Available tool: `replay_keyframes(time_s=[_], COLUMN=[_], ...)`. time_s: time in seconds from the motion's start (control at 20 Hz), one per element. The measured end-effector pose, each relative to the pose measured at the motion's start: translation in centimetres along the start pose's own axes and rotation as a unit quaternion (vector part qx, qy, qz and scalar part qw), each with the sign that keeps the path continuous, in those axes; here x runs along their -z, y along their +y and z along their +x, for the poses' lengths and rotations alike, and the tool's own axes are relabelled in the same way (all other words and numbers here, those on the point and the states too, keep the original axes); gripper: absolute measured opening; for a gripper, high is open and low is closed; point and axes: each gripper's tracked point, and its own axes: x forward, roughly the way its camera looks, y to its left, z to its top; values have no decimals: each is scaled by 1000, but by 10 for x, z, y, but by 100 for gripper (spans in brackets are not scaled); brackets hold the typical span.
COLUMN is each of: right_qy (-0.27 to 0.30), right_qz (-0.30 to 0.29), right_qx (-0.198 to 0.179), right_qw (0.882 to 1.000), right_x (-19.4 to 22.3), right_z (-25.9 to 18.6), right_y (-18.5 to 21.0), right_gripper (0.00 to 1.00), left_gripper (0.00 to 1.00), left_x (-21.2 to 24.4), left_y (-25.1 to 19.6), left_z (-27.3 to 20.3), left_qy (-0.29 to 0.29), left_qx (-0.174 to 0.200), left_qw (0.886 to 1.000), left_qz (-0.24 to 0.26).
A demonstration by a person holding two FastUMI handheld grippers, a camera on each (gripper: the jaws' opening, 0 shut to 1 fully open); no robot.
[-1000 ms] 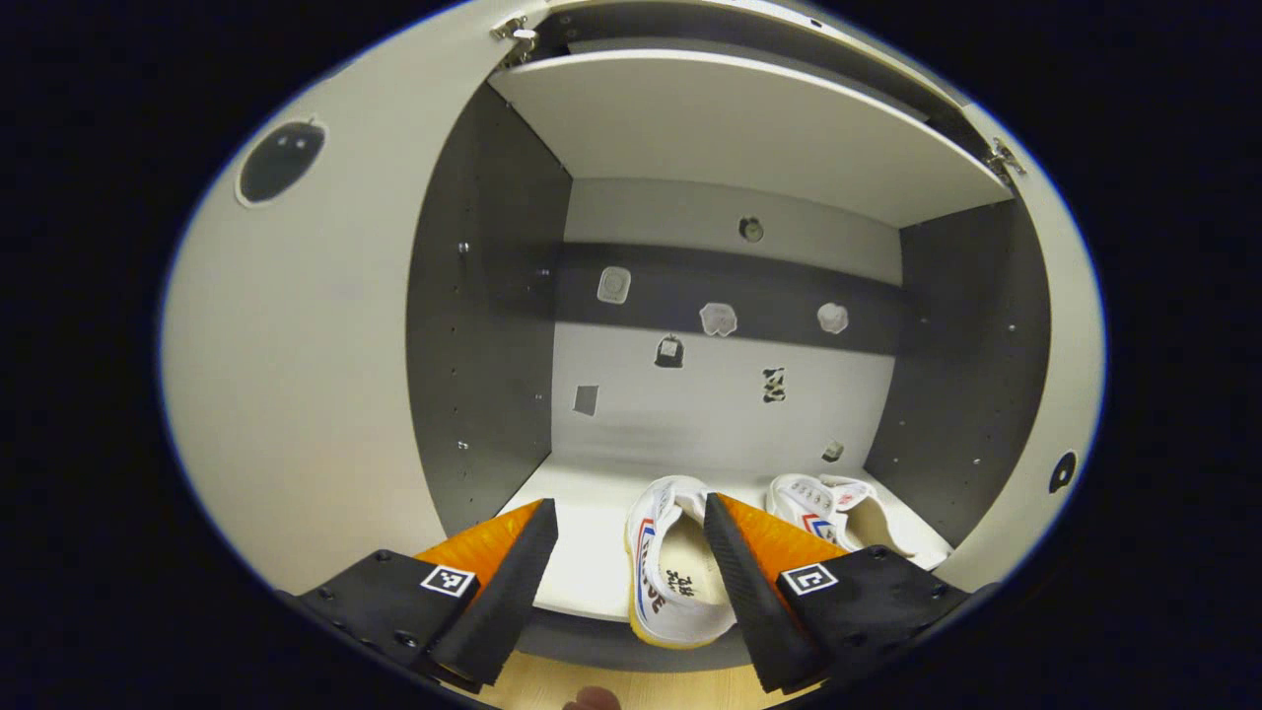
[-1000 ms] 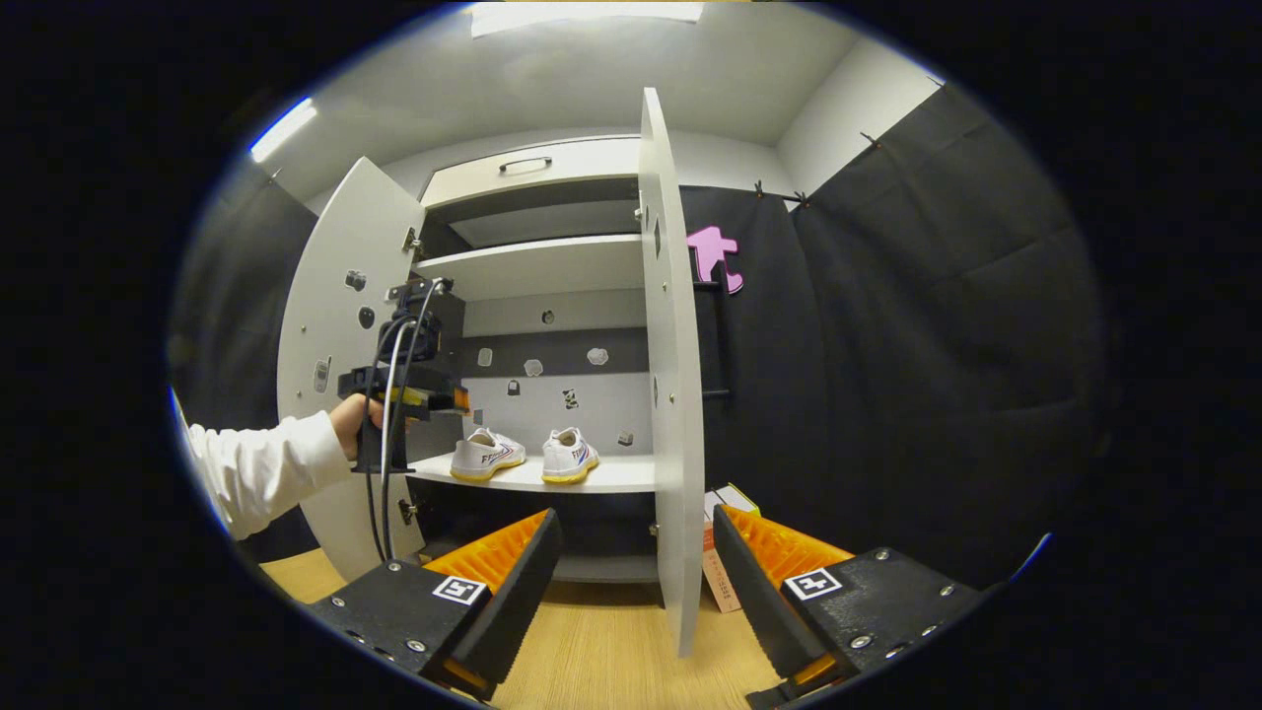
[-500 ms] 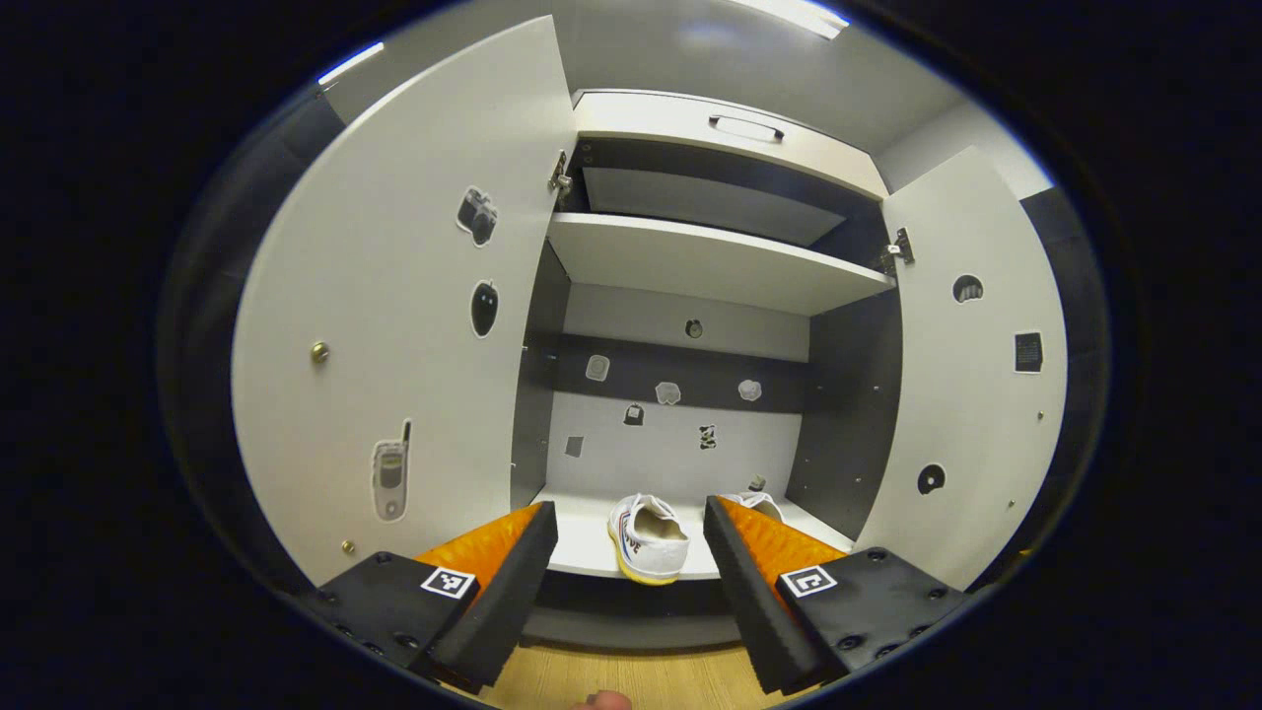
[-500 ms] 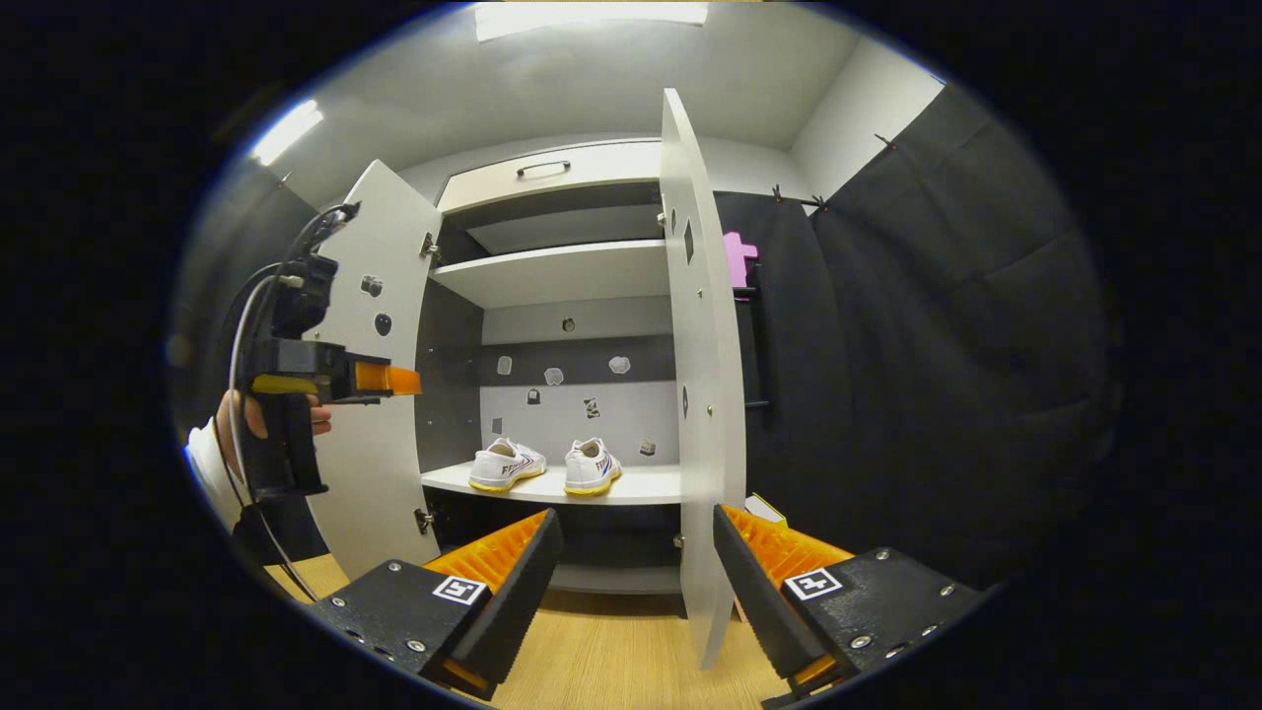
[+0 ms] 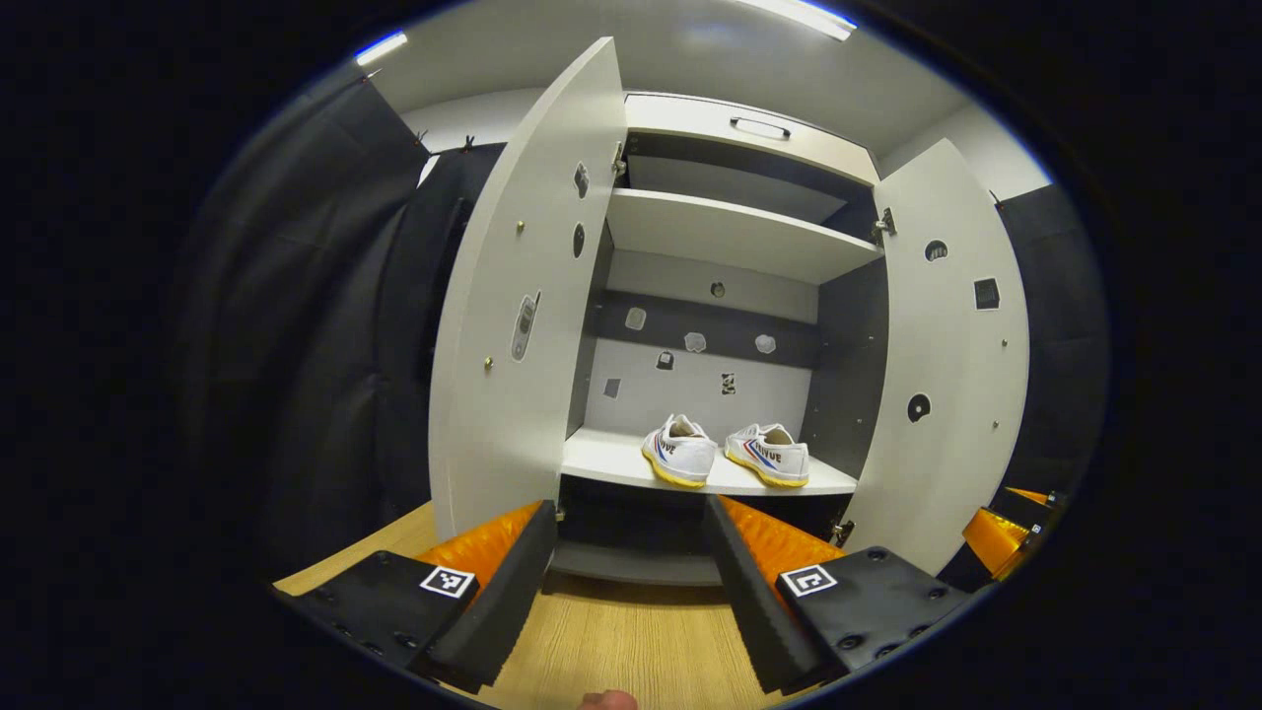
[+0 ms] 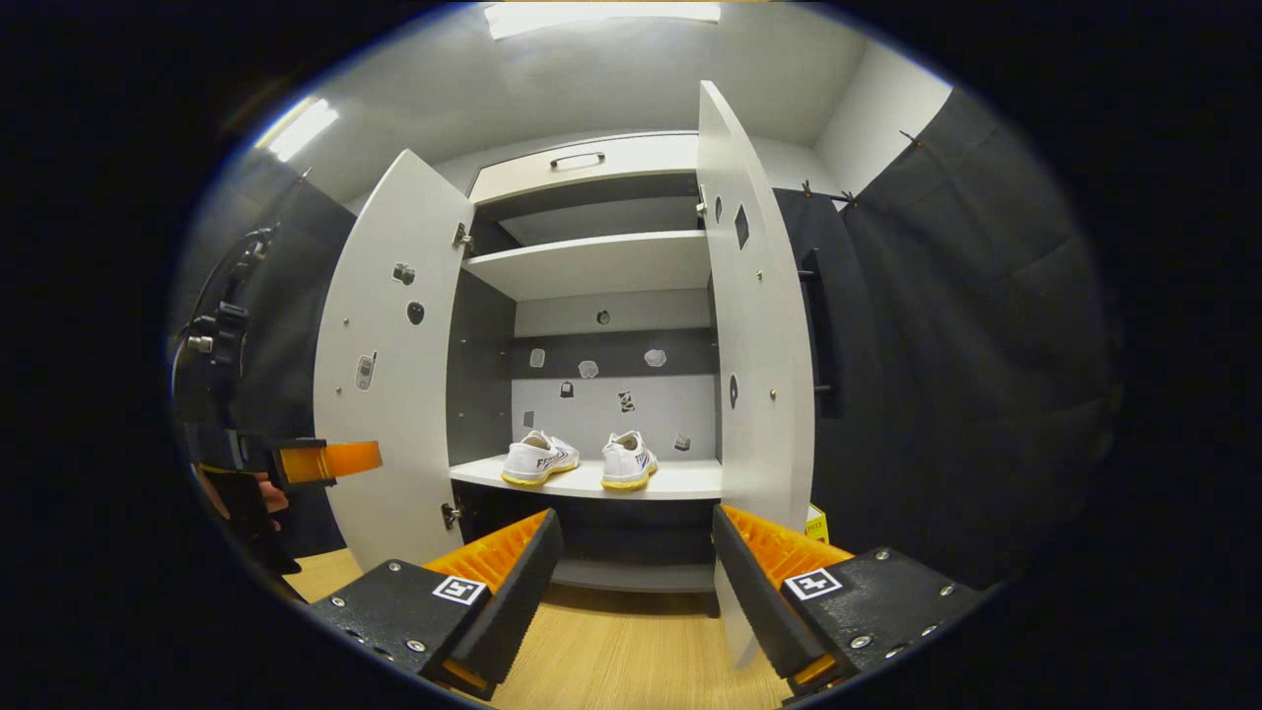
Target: Grab one shoe with the right hand and put it into the shoe cabinet, grab the other shoe with the left hand and put it into the shoe cabinet; then close the right door with the right hand and the left door with the left hand.
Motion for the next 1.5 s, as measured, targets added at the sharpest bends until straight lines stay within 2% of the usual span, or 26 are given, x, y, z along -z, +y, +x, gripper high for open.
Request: replay_keyframes(time_s=[0.1,0.15,0.25,0.4,0.45,0.6,0.65,0.7,0.85,0.95,1.0,1.1,1.45,1.5], right_qy=[4,4,3,-26,-36,-67,-74,-76,-88,-80,-77,-71,-70,-70], right_qz=[1,0,2,6,1,-38,-50,-59,-70,-77,-80,-77,-77,-81], right_qx=[-2,-2,3,18,26,55,69,84,134,153,159,161,155,152], right_qw=[1000,1000,1000,999,999,995,994,992,985,982,981,981,982,982], right_x=[3,2,-2,-36,-51,-103,-119,-132,-157,-160,-160,-157,-147,-146], right_z=[-2,-2,-3,-5,-5,-4,-4,-2,11,22,29,40,55,55], right_y=[4,5,3,-14,-26,-72,-89,-108,-163,-189,-198,-208,-199,-196], right_gripper=[94,97,94,94,94,94,98,94,98,98,94,94,89,95], left_gripper=[97,96,96,97,99,97,97,97,99,97,97,97,97,97], left_x=[2,1,7,8,8,11,11,12,15,15,16,16,23,23], left_y=[4,5,9,9,9,9,7,4,-3,-7,-7,-7,4,5], left_z=[-10,-15,-19,-21,-21,-22,-23,-25,-27,-28,-29,-29,-31,-31], left_qy=[-17,-26,-24,-23,-22,-23,-26,-27,-25,-23,-23,-21,-13,-12], left_qx=[-2,-2,-9,-8,-7,-10,-6,-2,8,15,16,16,3,5], left_qw=[1000,1000,1000,1000,1000,1000,1000,999,999,999,999,999,1000,1000], left_qz=[-6,-5,8,6,3,13,16,18,22,22,23,24,19,17])
